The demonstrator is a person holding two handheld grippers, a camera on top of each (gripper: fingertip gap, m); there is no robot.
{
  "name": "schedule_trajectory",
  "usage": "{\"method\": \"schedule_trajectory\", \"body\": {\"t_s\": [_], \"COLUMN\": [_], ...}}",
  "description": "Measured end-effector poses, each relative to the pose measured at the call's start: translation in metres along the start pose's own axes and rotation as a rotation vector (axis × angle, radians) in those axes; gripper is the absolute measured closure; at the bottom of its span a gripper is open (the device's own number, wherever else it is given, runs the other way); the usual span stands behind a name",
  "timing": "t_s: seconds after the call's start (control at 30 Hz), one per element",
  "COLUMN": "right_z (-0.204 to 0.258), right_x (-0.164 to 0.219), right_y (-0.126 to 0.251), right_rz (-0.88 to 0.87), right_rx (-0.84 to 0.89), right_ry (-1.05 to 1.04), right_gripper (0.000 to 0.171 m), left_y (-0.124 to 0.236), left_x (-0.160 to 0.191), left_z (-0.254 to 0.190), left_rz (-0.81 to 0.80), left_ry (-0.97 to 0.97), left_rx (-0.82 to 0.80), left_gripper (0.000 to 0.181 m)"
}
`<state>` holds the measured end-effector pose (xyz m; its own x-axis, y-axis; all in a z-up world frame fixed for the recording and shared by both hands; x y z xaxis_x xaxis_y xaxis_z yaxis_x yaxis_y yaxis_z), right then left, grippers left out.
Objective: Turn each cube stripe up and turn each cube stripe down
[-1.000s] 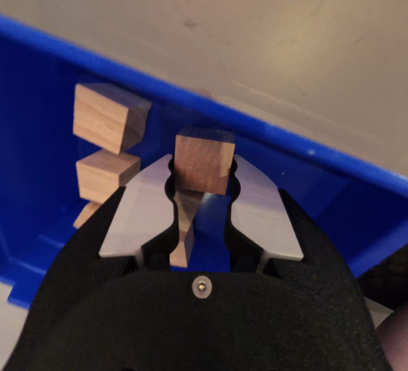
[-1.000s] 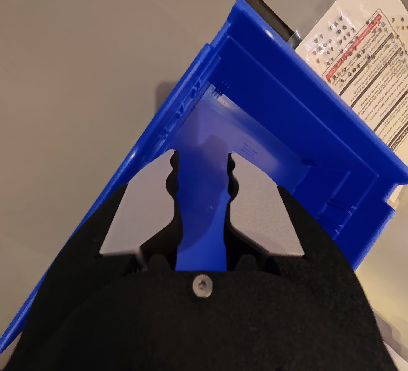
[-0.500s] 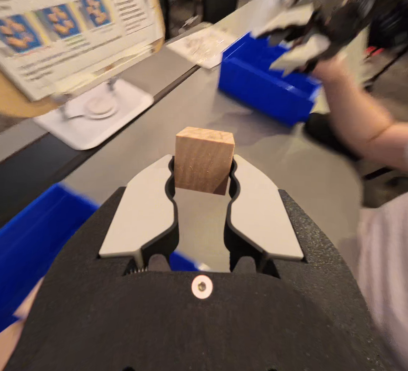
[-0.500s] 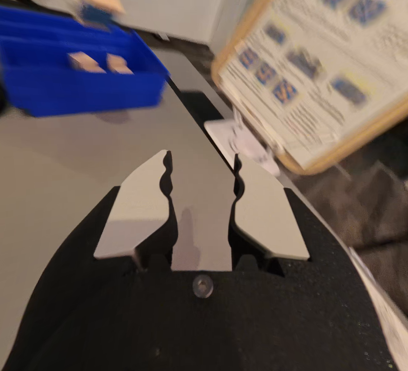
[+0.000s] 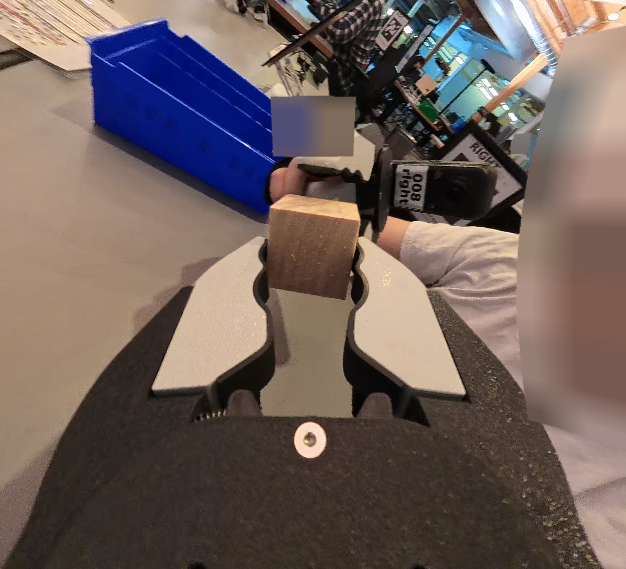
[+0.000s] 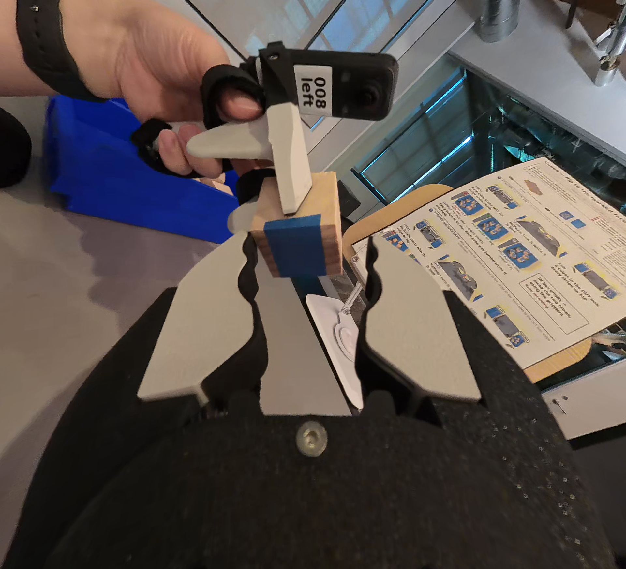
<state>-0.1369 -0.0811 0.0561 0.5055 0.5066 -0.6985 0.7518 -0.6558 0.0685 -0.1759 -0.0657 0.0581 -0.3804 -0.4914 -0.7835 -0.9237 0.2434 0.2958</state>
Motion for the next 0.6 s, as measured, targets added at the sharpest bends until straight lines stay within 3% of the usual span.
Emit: {"method": "schedule_trajectory", "body": {"t_s": [0.13, 0.33, 0.4, 0.47, 0.53, 0.6], "right_z": [0.007, 0.005, -0.006, -0.034, -0.084, -0.127], "right_x": [0.000, -0.009, -0.015, -0.015, 0.005, 0.056], "right_y": [0.001, 0.006, 0.015, 0.033, 0.065, 0.110], "right_rz": [-0.018, -0.018, -0.016, 0.036, 0.177, 0.382], "right_rx": [-0.036, -0.051, -0.040, -0.002, 0.086, 0.132], "right_ry": [0.056, 0.084, 0.090, 0.082, -0.036, -0.368], "right_gripper": [0.124, 0.125, 0.125, 0.125, 0.125, 0.125], "left_y": [-0.009, -0.008, 0.002, 0.014, 0.025, 0.034], "left_x": [0.004, 0.001, -0.008, -0.015, -0.021, -0.024], "left_z": [-0.008, -0.016, -0.024, -0.022, -0.016, -0.012], "left_rz": [0.018, 0.011, -0.035, -0.077, -0.115, -0.128], "left_ry": [0.037, 0.037, 0.035, -0.009, -0.088, -0.146], "left_rx": [0.094, 0.151, 0.201, 0.150, 0.033, -0.072], "left_gripper": [0.135, 0.132, 0.125, 0.124, 0.122, 0.124]}}
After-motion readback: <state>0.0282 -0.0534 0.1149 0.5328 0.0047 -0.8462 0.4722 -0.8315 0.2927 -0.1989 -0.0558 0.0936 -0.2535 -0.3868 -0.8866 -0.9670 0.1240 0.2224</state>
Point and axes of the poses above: each gripper's, where its closed fingertips meet, y back along the fingers, x out of its underside, z = x × y across the jaws, the point moved 3 cm from there along y, back along the fingers, and after that the axes turned 9 degrees about -x, right-handed, at the moved point
